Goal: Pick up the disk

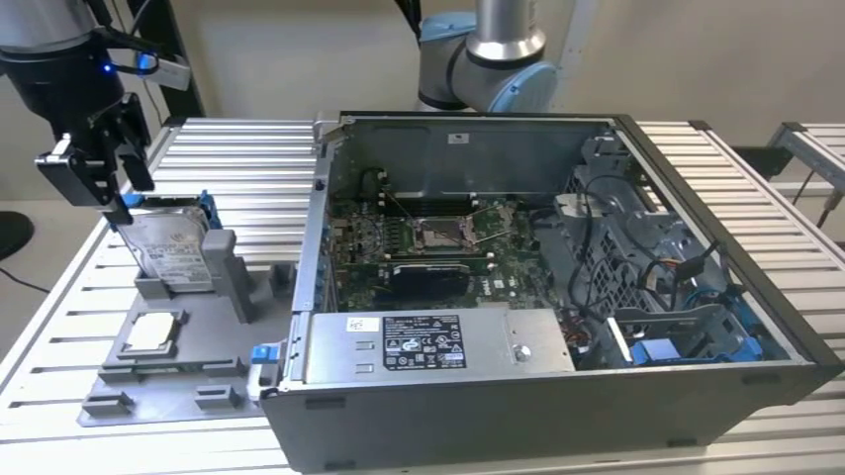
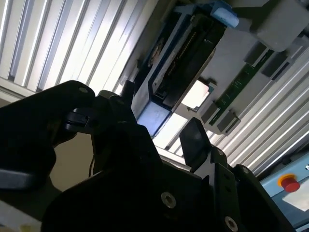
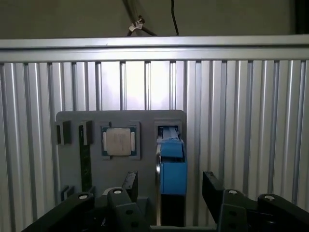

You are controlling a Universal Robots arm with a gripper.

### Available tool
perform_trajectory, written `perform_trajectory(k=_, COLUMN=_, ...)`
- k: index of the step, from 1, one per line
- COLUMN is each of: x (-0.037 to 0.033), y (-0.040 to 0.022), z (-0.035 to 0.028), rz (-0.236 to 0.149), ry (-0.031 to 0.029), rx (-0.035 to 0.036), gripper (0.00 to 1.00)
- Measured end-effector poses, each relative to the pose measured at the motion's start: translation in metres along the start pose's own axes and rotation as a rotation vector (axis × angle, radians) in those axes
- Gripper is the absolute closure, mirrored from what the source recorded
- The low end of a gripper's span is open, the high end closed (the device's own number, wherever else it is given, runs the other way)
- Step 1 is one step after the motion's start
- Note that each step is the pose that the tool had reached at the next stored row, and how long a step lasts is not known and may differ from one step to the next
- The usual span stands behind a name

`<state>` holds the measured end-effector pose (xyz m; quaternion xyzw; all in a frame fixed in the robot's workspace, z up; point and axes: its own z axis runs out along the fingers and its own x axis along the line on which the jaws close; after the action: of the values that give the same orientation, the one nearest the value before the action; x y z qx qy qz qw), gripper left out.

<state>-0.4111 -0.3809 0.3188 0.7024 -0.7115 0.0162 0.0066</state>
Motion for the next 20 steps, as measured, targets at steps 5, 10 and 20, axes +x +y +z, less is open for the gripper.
perform_trajectory(k=5, x=-0.0004, y=0.0001, z=0.0068, rz=-0.003, ry=0.0001, rx=0.0012, gripper=0.0)
perform_trajectory(k=10, x=-0.0007, y=0.0002, z=0.0142, rz=-0.004, ry=0.0, rx=0.0028, gripper=0.0)
perform_trajectory(k=20, x=-0.0012, y=0.0006, z=0.0275, rz=-0.007, ry=-0.0017, rx=0.0054, gripper=0.0)
